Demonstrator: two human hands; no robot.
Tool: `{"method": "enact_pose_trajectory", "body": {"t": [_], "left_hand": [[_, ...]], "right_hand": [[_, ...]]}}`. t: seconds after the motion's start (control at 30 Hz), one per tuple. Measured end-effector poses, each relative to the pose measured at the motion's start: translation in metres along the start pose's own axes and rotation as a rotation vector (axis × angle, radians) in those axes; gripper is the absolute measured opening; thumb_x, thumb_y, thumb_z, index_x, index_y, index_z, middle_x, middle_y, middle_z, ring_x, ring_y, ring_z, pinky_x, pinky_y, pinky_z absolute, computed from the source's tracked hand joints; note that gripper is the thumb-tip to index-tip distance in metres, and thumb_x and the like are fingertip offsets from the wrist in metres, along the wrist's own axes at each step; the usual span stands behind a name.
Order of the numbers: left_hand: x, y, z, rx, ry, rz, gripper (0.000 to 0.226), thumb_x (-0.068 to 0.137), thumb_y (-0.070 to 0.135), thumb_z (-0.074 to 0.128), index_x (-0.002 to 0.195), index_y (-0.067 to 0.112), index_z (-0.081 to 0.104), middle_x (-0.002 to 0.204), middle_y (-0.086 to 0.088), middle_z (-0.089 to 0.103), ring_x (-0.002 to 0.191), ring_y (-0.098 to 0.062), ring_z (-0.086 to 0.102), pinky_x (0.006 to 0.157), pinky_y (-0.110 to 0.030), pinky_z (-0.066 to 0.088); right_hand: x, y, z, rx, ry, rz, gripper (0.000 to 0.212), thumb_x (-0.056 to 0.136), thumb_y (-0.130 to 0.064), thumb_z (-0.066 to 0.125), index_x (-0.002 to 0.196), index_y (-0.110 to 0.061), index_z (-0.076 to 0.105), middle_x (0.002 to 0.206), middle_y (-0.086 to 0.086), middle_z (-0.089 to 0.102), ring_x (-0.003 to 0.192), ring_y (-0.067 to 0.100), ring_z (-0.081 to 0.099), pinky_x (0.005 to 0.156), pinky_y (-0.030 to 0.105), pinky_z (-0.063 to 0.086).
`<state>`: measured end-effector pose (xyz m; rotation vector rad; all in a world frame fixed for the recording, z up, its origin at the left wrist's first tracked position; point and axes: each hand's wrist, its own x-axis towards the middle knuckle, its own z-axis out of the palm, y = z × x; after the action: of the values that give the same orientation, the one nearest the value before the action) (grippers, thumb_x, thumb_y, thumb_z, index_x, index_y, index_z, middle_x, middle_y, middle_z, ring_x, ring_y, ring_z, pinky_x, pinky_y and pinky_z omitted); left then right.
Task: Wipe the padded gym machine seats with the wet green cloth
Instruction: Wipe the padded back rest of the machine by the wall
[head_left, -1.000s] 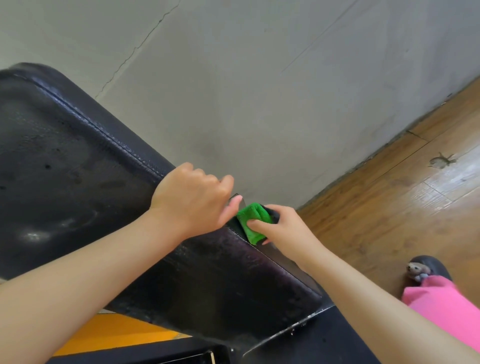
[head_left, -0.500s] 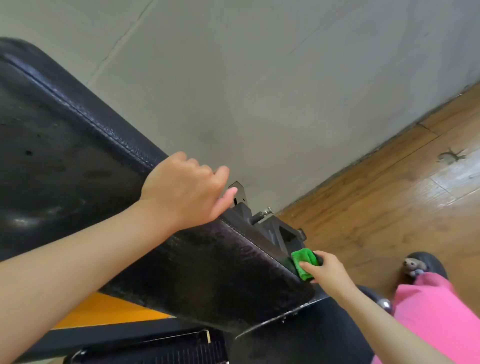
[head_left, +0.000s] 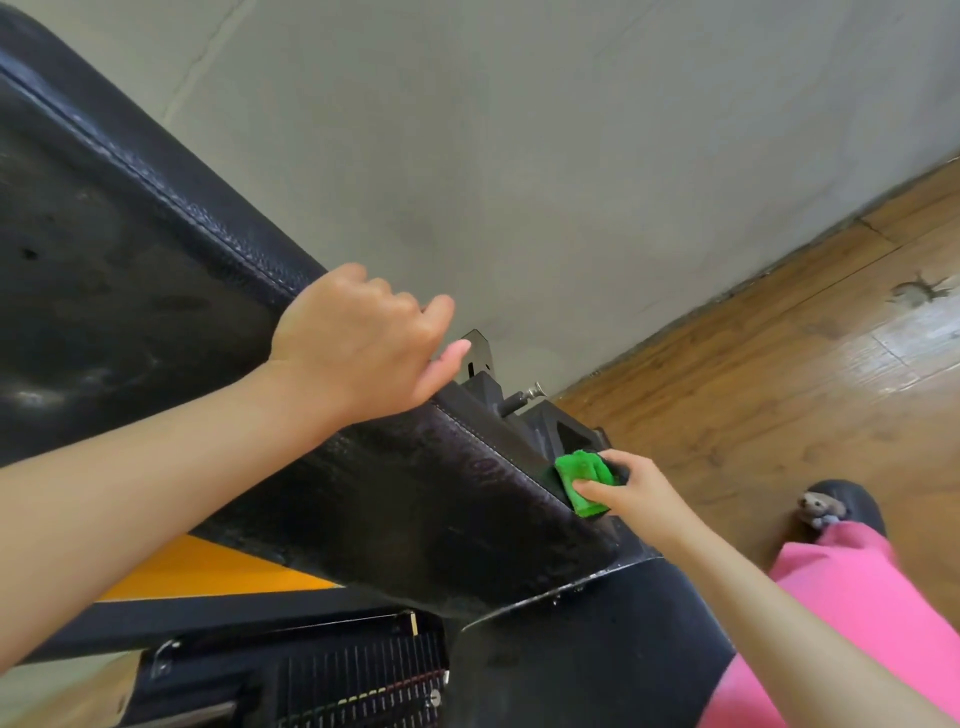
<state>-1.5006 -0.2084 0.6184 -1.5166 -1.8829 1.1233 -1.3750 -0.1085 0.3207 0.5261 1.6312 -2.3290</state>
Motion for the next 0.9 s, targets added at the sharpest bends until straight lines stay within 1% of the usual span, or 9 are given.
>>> {"method": "enact_pose_trajectory", "body": {"t": [0.07,0.17,0.3,0.4,0.47,0.57,0.67,0.8,0.9], "left_hand": [[0.0,0.0,0.002,0.003,-0.001,0.001,0.039,0.094,0.038,0.038,0.064,0.014,0.03,0.041,-0.006,0.04,0.037,-0.023,0.033,0.053,-0.028,0.017],[-0.001,0.0,0.004,0.016,-0.003,-0.002,0.04,0.095,0.039,0.038,0.064,0.014,0.031,0.041,-0.005,0.039,0.039,-0.023,0.03,0.053,-0.028,0.016],[0.0,0.001,0.003,0.027,-0.022,-0.003,0.04,0.095,0.04,0.04,0.065,0.014,0.031,0.042,-0.006,0.041,0.038,-0.024,0.039,0.054,-0.029,0.015],[0.0,0.001,0.002,0.03,-0.021,-0.011,0.04,0.094,0.039,0.041,0.066,0.015,0.03,0.042,-0.006,0.041,0.038,-0.023,0.036,0.055,-0.029,0.015],[0.0,0.001,0.0,0.03,-0.015,-0.016,0.04,0.094,0.039,0.042,0.066,0.014,0.028,0.042,-0.006,0.038,0.04,-0.023,0.026,0.055,-0.029,0.014],[0.001,0.001,-0.001,0.028,-0.014,-0.013,0.042,0.095,0.039,0.041,0.066,0.013,0.027,0.043,-0.005,0.032,0.043,-0.022,0.021,0.054,-0.028,0.014],[0.001,0.001,-0.001,0.029,-0.024,-0.018,0.042,0.096,0.039,0.041,0.065,0.013,0.028,0.043,-0.005,0.032,0.043,-0.022,0.021,0.054,-0.029,0.014],[0.001,0.002,-0.001,0.033,-0.033,-0.02,0.042,0.096,0.039,0.041,0.065,0.014,0.029,0.042,-0.006,0.038,0.044,-0.022,0.022,0.054,-0.029,0.015],[0.001,0.002,-0.001,0.029,-0.031,-0.017,0.042,0.096,0.039,0.04,0.065,0.014,0.029,0.042,-0.006,0.037,0.044,-0.022,0.022,0.054,-0.029,0.015]], "right_hand": [[0.003,0.031,-0.008,-0.035,0.039,0.088,0.025,0.085,-0.012,0.073,0.108,-0.013,0.066,0.1,0.005,0.071,0.087,0.014,0.068,0.064,0.024,0.055],[0.011,0.064,-0.015,-0.067,0.114,0.201,0.035,0.084,-0.011,0.075,0.116,-0.007,0.064,0.102,0.007,0.07,0.092,0.022,0.068,0.074,0.038,0.06],[0.018,0.077,-0.012,-0.141,0.17,0.235,0.039,0.084,-0.013,0.074,0.121,-0.007,0.062,0.106,0.007,0.069,0.096,0.023,0.066,0.082,0.042,0.058],[0.02,0.083,-0.011,-0.269,0.231,0.243,0.038,0.086,-0.014,0.072,0.122,-0.008,0.061,0.11,0.009,0.067,0.097,0.023,0.062,0.082,0.035,0.053],[0.019,0.086,-0.012,-0.352,0.23,0.251,0.041,0.089,-0.015,0.069,0.128,-0.008,0.057,0.117,0.011,0.066,0.102,0.024,0.061,0.08,0.029,0.047],[0.018,0.092,-0.013,-0.417,0.207,0.29,0.046,0.09,-0.019,0.067,0.133,-0.008,0.054,0.123,0.012,0.064,0.11,0.027,0.06,0.083,0.03,0.047],[0.017,0.092,-0.013,-0.459,0.203,0.299,0.048,0.091,-0.021,0.067,0.135,-0.008,0.052,0.126,0.011,0.063,0.112,0.027,0.06,0.08,0.028,0.043],[0.017,0.087,-0.01,-0.528,0.192,0.329,0.042,0.092,-0.025,0.064,0.13,-0.009,0.054,0.118,0.01,0.065,0.103,0.025,0.063,0.078,0.03,0.05],[0.02,0.084,-0.009,-0.564,0.17,0.386,0.039,0.093,-0.027,0.064,0.126,-0.008,0.055,0.113,0.011,0.065,0.097,0.025,0.065,0.081,0.035,0.056]]}}
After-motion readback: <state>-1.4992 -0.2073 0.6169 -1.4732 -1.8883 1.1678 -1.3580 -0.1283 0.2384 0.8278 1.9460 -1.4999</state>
